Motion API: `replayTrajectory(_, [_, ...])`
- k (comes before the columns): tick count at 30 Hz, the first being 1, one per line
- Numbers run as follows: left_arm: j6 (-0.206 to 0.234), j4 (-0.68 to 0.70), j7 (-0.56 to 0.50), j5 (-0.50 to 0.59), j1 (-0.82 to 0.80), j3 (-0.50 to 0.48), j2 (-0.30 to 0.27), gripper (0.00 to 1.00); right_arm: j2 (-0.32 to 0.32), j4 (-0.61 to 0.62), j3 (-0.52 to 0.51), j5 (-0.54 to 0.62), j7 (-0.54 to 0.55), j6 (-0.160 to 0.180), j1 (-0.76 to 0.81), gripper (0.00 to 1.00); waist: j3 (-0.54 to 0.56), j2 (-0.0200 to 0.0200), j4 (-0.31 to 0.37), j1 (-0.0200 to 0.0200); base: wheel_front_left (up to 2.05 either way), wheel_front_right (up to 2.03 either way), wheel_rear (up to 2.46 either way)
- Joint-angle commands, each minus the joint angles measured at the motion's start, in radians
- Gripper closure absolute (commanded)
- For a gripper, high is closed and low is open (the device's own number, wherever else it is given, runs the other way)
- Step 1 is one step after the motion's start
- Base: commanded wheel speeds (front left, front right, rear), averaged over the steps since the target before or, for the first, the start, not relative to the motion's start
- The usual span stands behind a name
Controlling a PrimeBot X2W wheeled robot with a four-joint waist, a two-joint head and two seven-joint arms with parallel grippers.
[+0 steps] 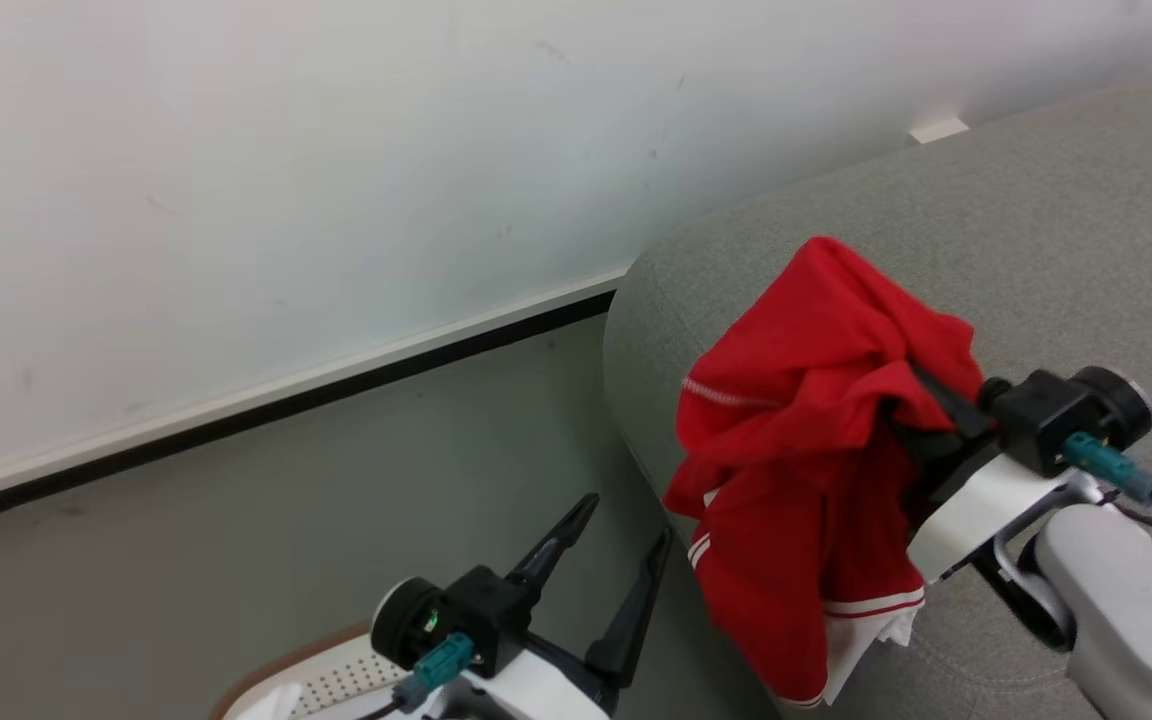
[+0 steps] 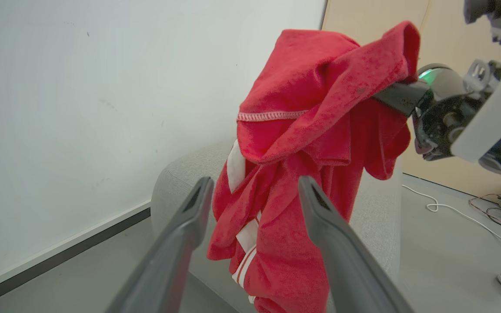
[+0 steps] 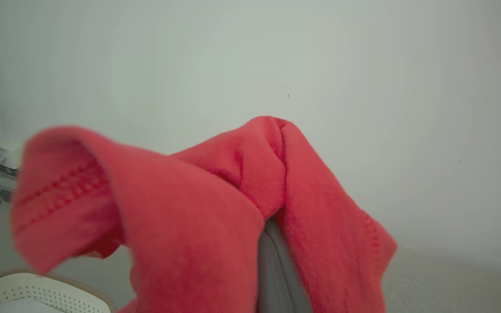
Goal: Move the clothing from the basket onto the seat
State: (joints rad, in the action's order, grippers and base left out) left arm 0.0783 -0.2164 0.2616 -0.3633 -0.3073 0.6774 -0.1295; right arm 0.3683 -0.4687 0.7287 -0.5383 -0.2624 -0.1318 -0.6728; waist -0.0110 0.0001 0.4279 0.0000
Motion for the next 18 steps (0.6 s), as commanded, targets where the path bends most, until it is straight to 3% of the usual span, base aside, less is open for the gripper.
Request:
replayTrajectory(1, [-0.004, 0.01, -0.006, 0.019, -0.019, 0.002, 0.001, 0.0, 0.017, 0.018, -0.032, -0.01, -0.004, 0.002, -0.001, 1.0, -0.029, -0.0001, -0.001, 0.0, 0.0, 0.0, 0.0])
replayTrajectory(9, [-0.024, 0.034, -0.066, 0.076, -0.158, 0.045, 0.011, 0.0, 0.124, 0.055, -0.227, -0.028, -0.004, 0.002, -0.113, 1.0, -0.213, -0.0001, -0.061, 0.0, 0.0, 0.0, 0.0])
replayTrajectory(18, [-0.042, 0.03, -0.106, 0.123, -0.31, 0.082, 0.038, 0.0, 0.267, -0.034, -0.483, -0.046, -0.002, 0.002, -0.314, 1.0, -0.397, -0.0001, -0.135, 0.0, 0.0, 0.0, 0.0])
